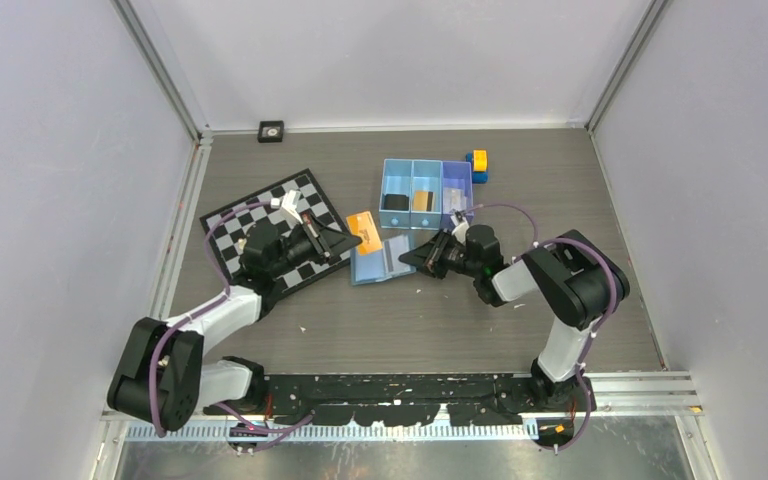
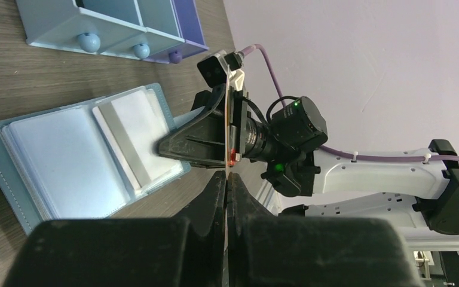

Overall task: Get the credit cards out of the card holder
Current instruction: Place the card holder at the center of the board, then place the credit card in the storage box.

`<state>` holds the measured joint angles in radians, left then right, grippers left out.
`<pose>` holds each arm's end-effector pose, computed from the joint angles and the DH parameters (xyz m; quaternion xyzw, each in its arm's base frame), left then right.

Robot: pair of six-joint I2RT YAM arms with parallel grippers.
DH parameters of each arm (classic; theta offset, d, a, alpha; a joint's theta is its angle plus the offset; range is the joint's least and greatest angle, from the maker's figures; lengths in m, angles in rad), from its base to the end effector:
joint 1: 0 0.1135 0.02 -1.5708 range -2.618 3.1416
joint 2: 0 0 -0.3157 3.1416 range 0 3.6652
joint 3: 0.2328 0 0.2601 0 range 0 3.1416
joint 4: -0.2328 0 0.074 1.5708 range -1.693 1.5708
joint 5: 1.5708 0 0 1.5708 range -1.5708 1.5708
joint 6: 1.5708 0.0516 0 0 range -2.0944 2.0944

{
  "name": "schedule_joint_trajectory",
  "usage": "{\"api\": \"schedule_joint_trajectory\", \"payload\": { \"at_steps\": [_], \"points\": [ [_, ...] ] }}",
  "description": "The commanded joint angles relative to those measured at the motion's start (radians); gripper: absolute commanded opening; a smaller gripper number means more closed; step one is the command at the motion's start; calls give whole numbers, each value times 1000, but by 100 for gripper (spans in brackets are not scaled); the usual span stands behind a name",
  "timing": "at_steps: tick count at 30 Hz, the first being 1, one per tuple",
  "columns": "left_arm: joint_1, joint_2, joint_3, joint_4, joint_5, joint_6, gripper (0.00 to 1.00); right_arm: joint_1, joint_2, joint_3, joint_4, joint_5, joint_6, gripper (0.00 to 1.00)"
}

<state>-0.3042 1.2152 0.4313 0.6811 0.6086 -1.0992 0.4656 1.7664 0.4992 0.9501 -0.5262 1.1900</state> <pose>0.2272 -0.1023 0.2613 -0.0892 0.7309 -0.5824 0.3445 0.2805 0.1700 0.1626 0.1344 0.7853 0.5596 0.2281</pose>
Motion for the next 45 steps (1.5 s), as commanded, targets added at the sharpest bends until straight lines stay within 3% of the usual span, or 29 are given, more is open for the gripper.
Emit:
{"api": "schedule_joint_trajectory", "payload": {
  "at_steps": [1, 3, 5, 12, 15, 19, 22, 31, 37, 39, 43, 45],
  "points": [
    [7, 14, 1, -3, -12, 24, 0, 8, 30, 46, 45, -6, 8, 15],
    [7, 19, 3, -4, -12, 23, 0, 8, 28, 42, 19, 19, -9, 34],
    [6, 20, 3, -4, -13, 23, 0, 6, 0, 38, -48, 51, -39, 42],
    [7, 30, 7, 0, -3, 18, 0, -21, -275, 14, -370, 250, -182, 54],
    [3, 43, 9, 28, 12, 10, 0, -21, -446, -11, -472, 332, -245, 69],
    [-23, 57, 20, 52, 29, 11, 0, -22, -577, -20, -485, 286, -289, 73],
    [-45, 68, 31, 66, 38, 15, 0, -18, -549, -4, -389, 160, -273, 74],
    [-108, 109, 57, 175, 101, -3, 0, 50, -323, 42, -26, -97, -132, 64],
    [-120, 145, 65, 217, 121, -29, 0, 77, -292, 54, 29, -127, -125, 56],
    [-123, 161, 68, 234, 130, -41, 0, 83, -275, 54, 60, -133, -113, 47],
    [-125, 174, 70, 256, 137, -49, 0, 85, -255, 62, 94, -147, -87, 13],
    [-125, 170, 67, 258, 133, -45, 4, 83, -263, 56, 91, -136, -90, 5]
  ]
}}
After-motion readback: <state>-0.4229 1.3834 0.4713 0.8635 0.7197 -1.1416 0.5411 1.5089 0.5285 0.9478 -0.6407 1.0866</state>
